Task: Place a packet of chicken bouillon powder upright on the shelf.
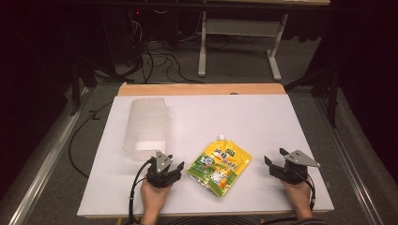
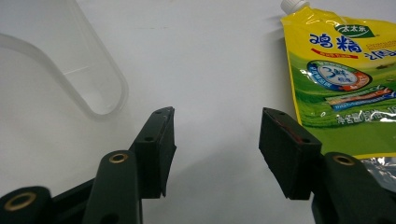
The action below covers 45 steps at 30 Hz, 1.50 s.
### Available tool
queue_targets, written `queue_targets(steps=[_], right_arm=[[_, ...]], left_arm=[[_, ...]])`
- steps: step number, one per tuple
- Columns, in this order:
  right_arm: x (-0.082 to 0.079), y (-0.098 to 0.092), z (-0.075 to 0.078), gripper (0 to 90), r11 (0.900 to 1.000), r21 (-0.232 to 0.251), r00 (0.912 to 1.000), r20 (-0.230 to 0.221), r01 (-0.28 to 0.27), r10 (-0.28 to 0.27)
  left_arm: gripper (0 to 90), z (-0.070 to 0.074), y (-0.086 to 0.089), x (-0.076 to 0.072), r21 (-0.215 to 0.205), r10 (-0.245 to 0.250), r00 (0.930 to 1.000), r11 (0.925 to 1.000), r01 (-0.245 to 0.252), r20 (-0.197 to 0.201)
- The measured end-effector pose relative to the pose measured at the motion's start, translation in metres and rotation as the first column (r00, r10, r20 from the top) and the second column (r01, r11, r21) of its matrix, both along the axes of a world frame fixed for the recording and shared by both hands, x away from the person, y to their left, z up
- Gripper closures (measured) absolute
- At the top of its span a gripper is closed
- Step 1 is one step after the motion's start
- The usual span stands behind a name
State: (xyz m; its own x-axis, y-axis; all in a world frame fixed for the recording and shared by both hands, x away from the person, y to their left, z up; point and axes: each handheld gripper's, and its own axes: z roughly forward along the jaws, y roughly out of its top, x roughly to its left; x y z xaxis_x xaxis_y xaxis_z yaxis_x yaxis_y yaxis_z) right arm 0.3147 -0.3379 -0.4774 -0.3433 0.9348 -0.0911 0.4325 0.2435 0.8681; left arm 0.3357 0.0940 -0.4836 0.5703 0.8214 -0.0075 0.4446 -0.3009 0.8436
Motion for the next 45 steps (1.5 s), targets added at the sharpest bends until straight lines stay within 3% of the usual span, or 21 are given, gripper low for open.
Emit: queue_targets(steps=[27,39,45], right_arm=[[0.0020,0.0013,-0.0003,29.5,1.000,-0.015,0.9997,-0.015,0.019,-0.019],[0.0002,-0.0004,0.0001,29.3,1.000,-0.004,0.9998,0.006,0.020,-0.020],[0.0002,-0.0011,0.0003,29.3,0.999,0.003,0.9994,0.007,0.035,-0.035]], left_arm=[[40.8,0.0004,-0.0013,-0.0036,0.010,-0.023,0.9992,0.9997,0.023,0.032],[39.5,0.0004,-0.0012,-0.0026,0.010,-0.006,0.9997,0.9999,0.006,0.026],[40.7,0.0006,0.0012,0.0014,-0.019,-0.011,0.9999,0.9998,0.011,-0.009]])
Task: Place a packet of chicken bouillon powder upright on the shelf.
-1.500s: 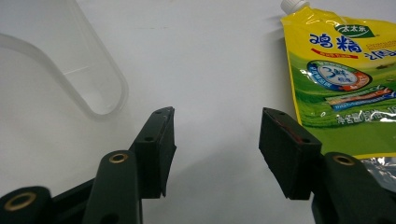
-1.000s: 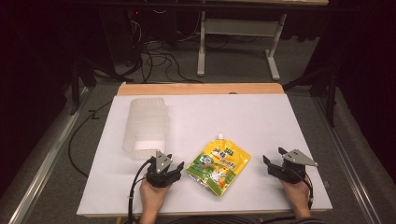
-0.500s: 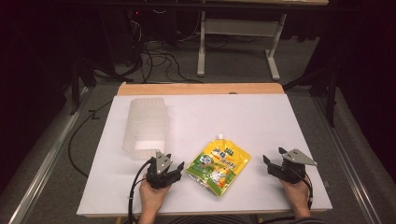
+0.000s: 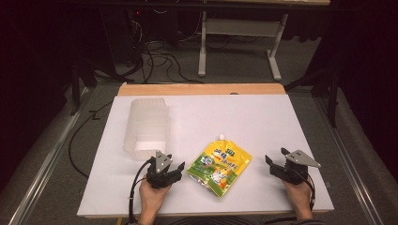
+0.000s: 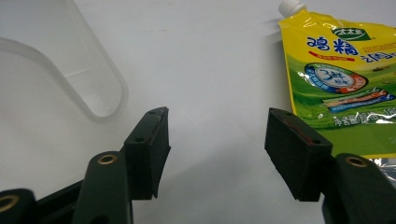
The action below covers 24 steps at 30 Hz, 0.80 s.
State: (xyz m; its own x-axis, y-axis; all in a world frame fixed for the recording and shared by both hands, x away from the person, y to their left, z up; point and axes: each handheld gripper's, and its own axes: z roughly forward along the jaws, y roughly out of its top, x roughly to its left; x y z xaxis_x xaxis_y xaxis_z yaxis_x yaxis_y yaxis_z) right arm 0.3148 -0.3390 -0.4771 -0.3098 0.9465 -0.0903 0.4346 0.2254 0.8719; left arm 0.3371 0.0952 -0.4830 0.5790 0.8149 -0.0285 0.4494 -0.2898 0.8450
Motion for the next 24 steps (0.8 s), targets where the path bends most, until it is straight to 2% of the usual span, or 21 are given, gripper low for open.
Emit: queue_targets(steps=[3,7,11,15,18,21,24], right_arm=[[-0.001,0.001,0.000,29.3,1.000,-0.004,1.0000,0.006,-0.005,0.005],[-0.001,0.001,0.000,29.3,1.000,-0.009,1.0000,0.006,-0.007,0.007],[-0.001,0.001,0.000,29.2,1.000,-0.006,1.0000,0.006,-0.005,0.005],[-0.001,0.001,0.000,29.2,1.000,-0.002,1.0000,0.005,-0.002,0.002],[-0.001,0.001,0.000,29.2,1.000,-0.008,1.0000,0.005,-0.005,0.005],[0.000,0.001,0.000,29.3,1.000,-0.012,0.9999,0.002,-0.010,0.010],[0.000,0.001,0.000,29.3,1.000,-0.016,0.9999,-0.002,-0.010,0.010]], left_arm=[[41.4,0.000,0.000,0.001,-0.004,0.006,1.0000,1.0000,-0.006,-0.007],[41.4,0.005,0.000,-0.001,-0.019,-0.006,1.0000,0.9998,0.006,0.004],[39.7,0.010,-0.002,0.000,0.001,-0.034,0.9994,0.9994,0.034,0.003],[38.7,0.016,-0.004,0.002,-0.013,-0.068,0.9977,0.9976,0.068,-0.004],[38.4,0.019,-0.006,0.005,-0.014,-0.088,0.9957,0.9961,0.087,-0.030],[38.2,0.021,-0.009,0.011,-0.038,-0.107,0.9916,0.9938,0.104,-0.073],[37.6,0.023,-0.012,0.012,-0.034,-0.119,0.9890,0.9926,0.116,-0.088]])
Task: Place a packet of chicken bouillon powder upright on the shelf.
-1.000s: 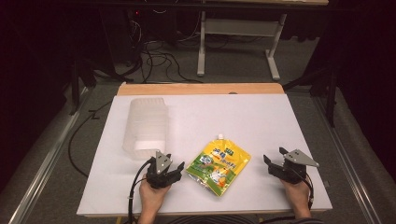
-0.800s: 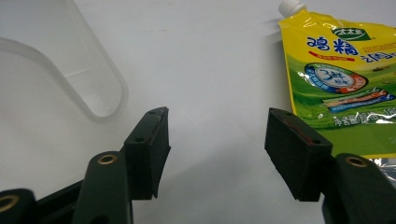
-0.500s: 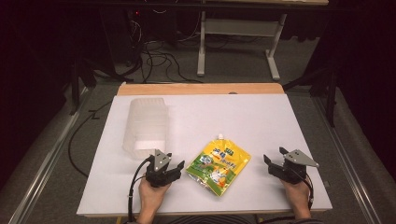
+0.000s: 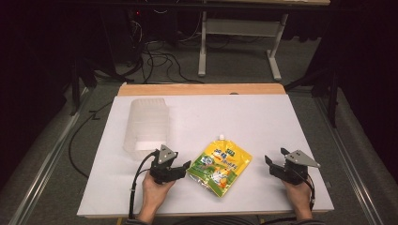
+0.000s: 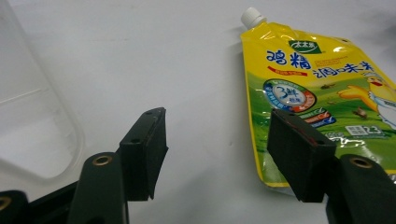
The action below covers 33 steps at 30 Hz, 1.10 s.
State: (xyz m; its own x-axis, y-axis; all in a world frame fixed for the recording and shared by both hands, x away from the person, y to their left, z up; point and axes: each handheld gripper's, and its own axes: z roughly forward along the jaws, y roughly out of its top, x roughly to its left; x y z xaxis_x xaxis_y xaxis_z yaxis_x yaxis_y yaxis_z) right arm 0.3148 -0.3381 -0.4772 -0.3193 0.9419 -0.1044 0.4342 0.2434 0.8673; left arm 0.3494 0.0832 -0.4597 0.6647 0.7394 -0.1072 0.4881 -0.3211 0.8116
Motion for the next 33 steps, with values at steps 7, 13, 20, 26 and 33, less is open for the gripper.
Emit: queue_targets(steps=[7,13,20,26,33], right_arm=[[0.000,0.000,0.000,29.2,1.000,0.004,0.9999,0.000,0.010,-0.010],[0.000,0.001,0.000,29.2,1.000,-0.002,1.0000,0.000,0.010,-0.010],[0.001,0.001,0.000,29.2,1.000,-0.001,0.9999,-0.010,0.009,-0.009],[0.000,0.001,0.000,29.2,1.000,-0.002,0.9999,-0.004,0.014,-0.014],[0.000,0.001,0.000,29.1,1.000,-0.002,0.9999,-0.003,0.010,-0.010]], left_arm=[[36.9,0.012,-0.013,0.009,0.027,-0.056,0.9976,0.9980,0.057,-0.041],[36.8,0.018,-0.026,0.019,0.052,-0.074,0.9953,0.9956,0.078,-0.062],[35.9,0.022,-0.038,0.032,0.073,-0.100,0.9878,0.9914,0.109,-0.120],[32.0,0.022,-0.053,0.043,0.088,-0.122,0.9777,0.9864,0.138,-0.171],[29.6,0.020,-0.070,0.055,0.096,-0.143,0.9660,0.9813,0.167,-0.215]])
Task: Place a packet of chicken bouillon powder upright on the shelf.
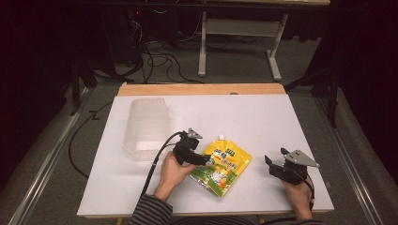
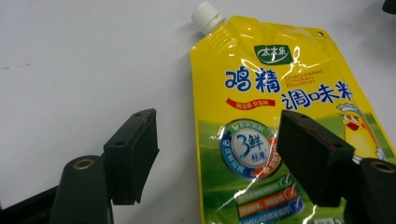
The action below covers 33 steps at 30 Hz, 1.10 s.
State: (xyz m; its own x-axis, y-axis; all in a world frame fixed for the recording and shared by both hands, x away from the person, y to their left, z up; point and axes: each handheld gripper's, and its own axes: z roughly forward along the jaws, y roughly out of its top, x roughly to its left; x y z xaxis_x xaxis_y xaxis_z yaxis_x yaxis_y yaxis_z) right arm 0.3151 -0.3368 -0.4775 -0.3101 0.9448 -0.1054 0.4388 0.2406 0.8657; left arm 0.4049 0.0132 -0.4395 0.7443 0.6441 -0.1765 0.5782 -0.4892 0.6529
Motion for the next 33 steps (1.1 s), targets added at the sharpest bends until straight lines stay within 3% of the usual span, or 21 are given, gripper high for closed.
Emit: queue_targets(steps=[4,19,23,26,33], right_arm=[[0.000,0.000,0.000,29.2,1.000,0.004,1.0000,-0.002,0.002,-0.002],[0.001,0.001,0.000,29.3,1.000,-0.013,0.9999,-0.008,-0.009,0.009],[0.001,0.001,0.000,29.3,1.000,-0.018,0.9999,-0.006,-0.011,0.011],[0.001,0.001,0.000,29.3,1.000,-0.025,0.9999,-0.008,-0.011,0.011],[0.002,0.004,-0.001,29.4,0.999,-0.038,0.9998,-0.020,-0.010,0.009]], left_arm=[[28.1,-0.003,-0.013,0.008,0.028,-0.015,0.9994,0.9995,0.016,-0.032],[26.0,-0.020,-0.026,0.025,0.019,-0.043,0.9877,0.9988,0.046,-0.150],[25.5,-0.022,-0.031,0.023,0.010,-0.056,0.9860,0.9983,0.058,-0.157],[26.2,-0.021,-0.037,0.020,0.047,-0.085,0.9871,0.9946,0.092,-0.136],[31.2,-0.019,-0.040,0.017,0.072,-0.071,0.9888,0.9941,0.081,-0.131]])
